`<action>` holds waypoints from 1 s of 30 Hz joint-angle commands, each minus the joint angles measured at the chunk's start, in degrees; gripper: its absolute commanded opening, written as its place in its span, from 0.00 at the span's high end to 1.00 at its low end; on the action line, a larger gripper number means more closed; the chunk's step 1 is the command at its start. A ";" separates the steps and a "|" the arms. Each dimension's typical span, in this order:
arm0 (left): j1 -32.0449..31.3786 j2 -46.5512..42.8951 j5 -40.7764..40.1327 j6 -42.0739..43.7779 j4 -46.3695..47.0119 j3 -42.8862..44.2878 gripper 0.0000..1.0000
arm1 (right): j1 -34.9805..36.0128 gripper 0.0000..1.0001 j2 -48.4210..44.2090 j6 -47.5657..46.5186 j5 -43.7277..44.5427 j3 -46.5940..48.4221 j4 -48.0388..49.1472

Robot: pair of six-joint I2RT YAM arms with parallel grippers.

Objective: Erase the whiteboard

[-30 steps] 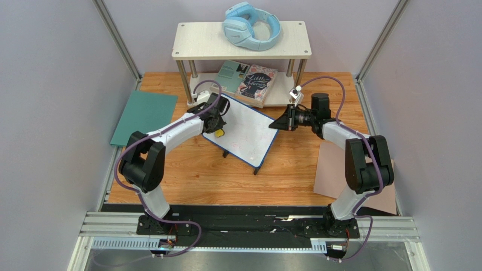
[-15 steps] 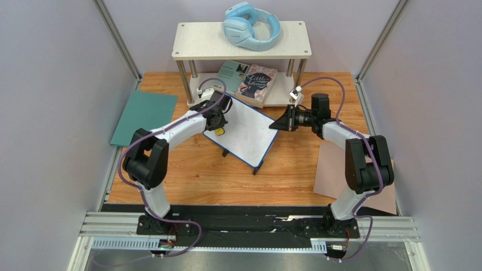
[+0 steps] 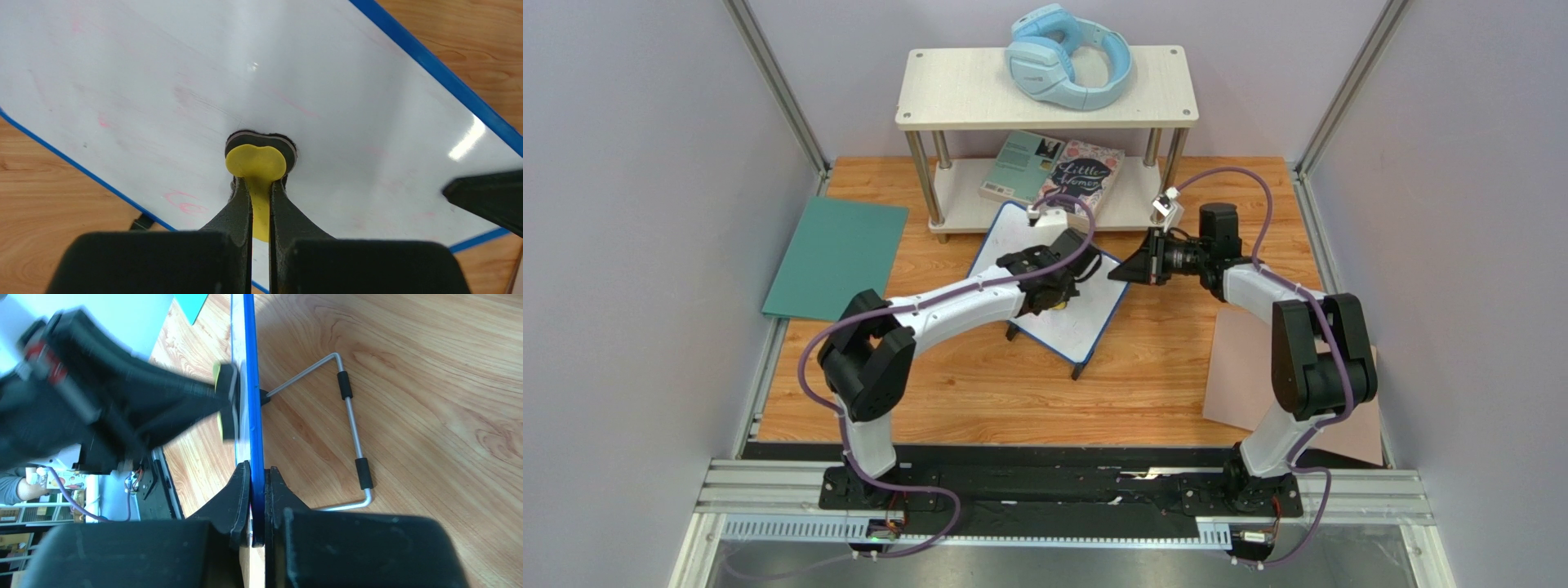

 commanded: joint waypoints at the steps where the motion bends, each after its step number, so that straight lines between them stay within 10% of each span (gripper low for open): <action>1: -6.61 8.89 12.27 -7.37 8.07 3.31 1.00 | 1.28 1.00 1.63 -7.88 7.95 -0.26 -0.89; 11: -8.91 6.54 6.75 -12.91 5.00 -0.63 1.00 | 1.28 1.00 1.19 -7.88 8.21 -0.44 -0.89; 30: 7.70 -6.75 2.08 -16.25 3.85 -14.97 1.00 | 1.37 1.00 1.01 -8.32 8.04 -0.61 -1.06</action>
